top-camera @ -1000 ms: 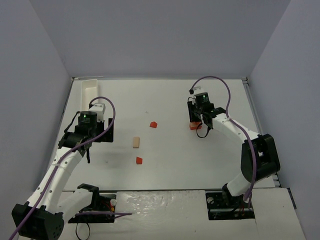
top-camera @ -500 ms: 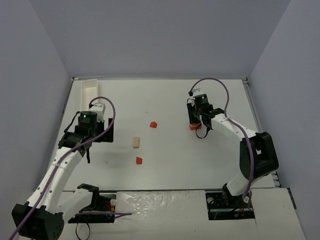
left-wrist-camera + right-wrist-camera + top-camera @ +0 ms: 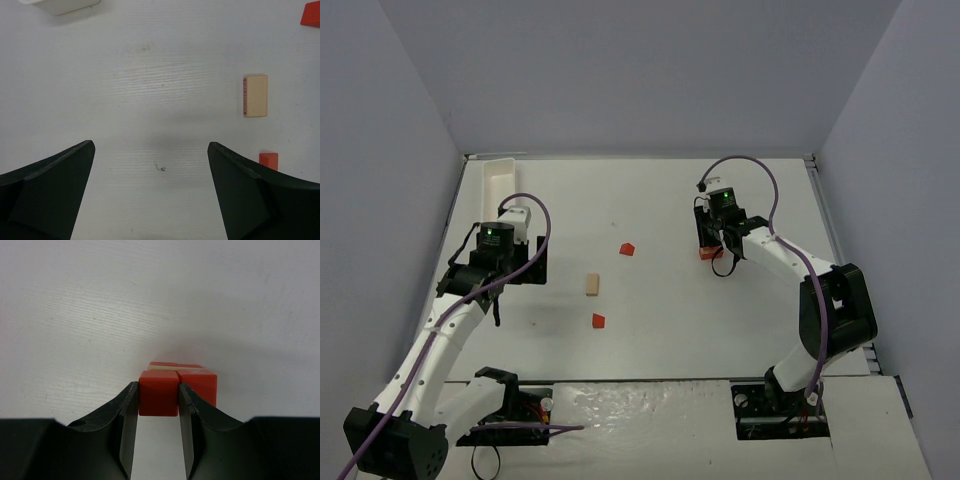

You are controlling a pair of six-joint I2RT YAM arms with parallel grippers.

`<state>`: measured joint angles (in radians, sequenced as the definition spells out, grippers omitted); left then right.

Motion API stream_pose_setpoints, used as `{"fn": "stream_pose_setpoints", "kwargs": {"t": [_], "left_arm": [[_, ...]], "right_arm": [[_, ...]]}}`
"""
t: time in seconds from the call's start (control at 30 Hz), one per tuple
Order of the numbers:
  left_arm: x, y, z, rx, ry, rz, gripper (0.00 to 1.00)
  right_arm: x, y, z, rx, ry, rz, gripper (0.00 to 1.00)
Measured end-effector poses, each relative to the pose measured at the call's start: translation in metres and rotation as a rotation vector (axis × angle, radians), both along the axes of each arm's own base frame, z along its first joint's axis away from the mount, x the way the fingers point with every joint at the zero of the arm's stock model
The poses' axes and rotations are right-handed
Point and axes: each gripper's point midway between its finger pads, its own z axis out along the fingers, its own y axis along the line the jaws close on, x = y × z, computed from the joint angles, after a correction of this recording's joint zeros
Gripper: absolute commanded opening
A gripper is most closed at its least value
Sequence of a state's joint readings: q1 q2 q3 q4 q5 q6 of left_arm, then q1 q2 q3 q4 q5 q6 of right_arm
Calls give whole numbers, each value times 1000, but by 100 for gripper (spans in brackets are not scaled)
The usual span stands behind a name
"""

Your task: Build the wood block tower

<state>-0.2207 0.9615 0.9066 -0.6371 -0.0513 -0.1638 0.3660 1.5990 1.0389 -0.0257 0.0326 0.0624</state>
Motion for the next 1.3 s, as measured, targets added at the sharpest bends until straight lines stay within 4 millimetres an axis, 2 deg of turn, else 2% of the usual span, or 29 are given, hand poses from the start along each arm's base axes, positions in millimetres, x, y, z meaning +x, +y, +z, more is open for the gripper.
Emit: {"fn": "stream_pose_setpoints", "kwargs": {"t": [0.57, 1.3], "left_arm": [[0, 0, 0, -2, 0, -2, 95], [0, 0, 0, -2, 0, -2, 95]], "right_arm": [[-1, 0, -1, -1, 2, 0, 11], [-1, -1, -2, -1, 1, 0, 27]]}}
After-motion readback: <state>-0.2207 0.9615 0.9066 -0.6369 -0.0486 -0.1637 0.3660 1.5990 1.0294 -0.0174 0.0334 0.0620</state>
